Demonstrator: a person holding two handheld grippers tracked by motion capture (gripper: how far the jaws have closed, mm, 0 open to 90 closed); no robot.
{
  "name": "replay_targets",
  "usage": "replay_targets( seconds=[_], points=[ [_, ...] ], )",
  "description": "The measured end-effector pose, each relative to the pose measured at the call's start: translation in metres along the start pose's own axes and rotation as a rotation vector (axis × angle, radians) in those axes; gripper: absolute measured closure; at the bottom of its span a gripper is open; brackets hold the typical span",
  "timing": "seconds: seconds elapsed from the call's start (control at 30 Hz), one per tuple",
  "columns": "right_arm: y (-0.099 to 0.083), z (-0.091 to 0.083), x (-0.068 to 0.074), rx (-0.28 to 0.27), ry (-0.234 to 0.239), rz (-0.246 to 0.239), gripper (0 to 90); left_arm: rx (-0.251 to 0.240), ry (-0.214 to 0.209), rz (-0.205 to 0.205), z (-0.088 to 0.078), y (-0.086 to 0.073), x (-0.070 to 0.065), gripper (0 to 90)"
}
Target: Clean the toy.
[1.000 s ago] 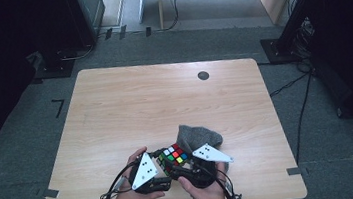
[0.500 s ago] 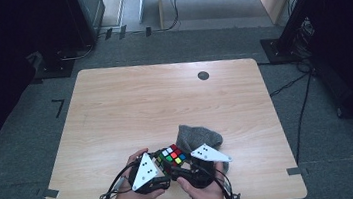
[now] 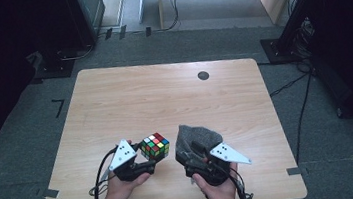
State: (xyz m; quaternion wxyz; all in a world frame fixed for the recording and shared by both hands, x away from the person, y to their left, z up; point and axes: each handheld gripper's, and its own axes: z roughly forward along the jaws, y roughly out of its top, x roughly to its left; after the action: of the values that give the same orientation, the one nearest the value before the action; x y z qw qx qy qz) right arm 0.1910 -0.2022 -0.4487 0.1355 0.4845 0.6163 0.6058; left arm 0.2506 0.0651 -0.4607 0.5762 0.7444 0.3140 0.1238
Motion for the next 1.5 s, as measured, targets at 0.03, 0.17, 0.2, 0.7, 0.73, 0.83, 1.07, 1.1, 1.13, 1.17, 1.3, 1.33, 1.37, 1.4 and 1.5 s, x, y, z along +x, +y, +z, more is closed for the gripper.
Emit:
replay_targets(
  seconds=[0.03,0.17,0.2,0.7,0.73,0.83,1.07,1.1,1.13,1.17,1.3,1.33,1.37,1.4,1.5],
  points=[
    [-0.003,0.002,-0.001,0.006,-0.006,-0.01,28.2,-0.013,-0.006,-0.031,-0.002,0.002,0.003,33.9],
    [-0.016,0.015,0.004,0.048,0.007,-0.035,28.8,-0.046,-0.031,-0.113,-0.005,0.006,0.006,33.9],
    [-0.019,0.018,0.007,0.055,0.018,-0.044,28.7,-0.051,-0.039,-0.124,-0.005,0.006,0.005,33.9],
    [-0.035,0.039,0.037,0.035,0.004,-0.147,24.9,-0.054,-0.098,-0.19,0.001,0.008,-0.012,33.9],
    [-0.035,0.039,0.038,0.03,0.003,-0.149,25.1,-0.053,-0.102,-0.194,0.002,0.008,-0.013,33.9],
    [-0.034,0.04,0.039,0.018,-0.005,-0.152,26.1,-0.045,-0.112,-0.207,0.005,0.006,-0.015,33.9],
    [-0.035,0.042,0.039,0.008,-0.038,-0.175,31.6,-0.035,-0.148,-0.247,0.009,0.003,-0.017,33.6],
    [-0.036,0.041,0.039,0.003,-0.043,-0.18,31.8,-0.035,-0.153,-0.256,0.009,0.003,-0.016,33.6],
    [-0.036,0.041,0.039,-0.001,-0.046,-0.185,32.1,-0.034,-0.157,-0.261,0.009,0.002,-0.016,33.5],
    [-0.037,0.041,0.039,-0.002,-0.052,-0.191,32.6,-0.033,-0.156,-0.257,0.009,0.002,-0.016,33.5],
    [-0.037,0.04,0.039,0.012,-0.063,-0.22,33.7,-0.019,-0.175,-0.264,0.01,0.003,-0.014,32.3],
    [-0.037,0.04,0.039,0.017,-0.062,-0.222,33.7,-0.018,-0.175,-0.268,0.01,0.003,-0.014,31.7],
    [-0.037,0.04,0.039,0.023,-0.058,-0.222,33.7,-0.016,-0.174,-0.267,0.01,0.003,-0.014,30.4],
    [-0.037,0.04,0.038,0.03,-0.055,-0.223,33.7,-0.012,-0.174,-0.262,0.01,0.004,-0.014,29.2],
    [-0.038,0.04,0.038,0.05,-0.046,-0.235,33.9,-0.027,-0.169,-0.257,0.007,0.007,-0.012,25.8]
  ],
)
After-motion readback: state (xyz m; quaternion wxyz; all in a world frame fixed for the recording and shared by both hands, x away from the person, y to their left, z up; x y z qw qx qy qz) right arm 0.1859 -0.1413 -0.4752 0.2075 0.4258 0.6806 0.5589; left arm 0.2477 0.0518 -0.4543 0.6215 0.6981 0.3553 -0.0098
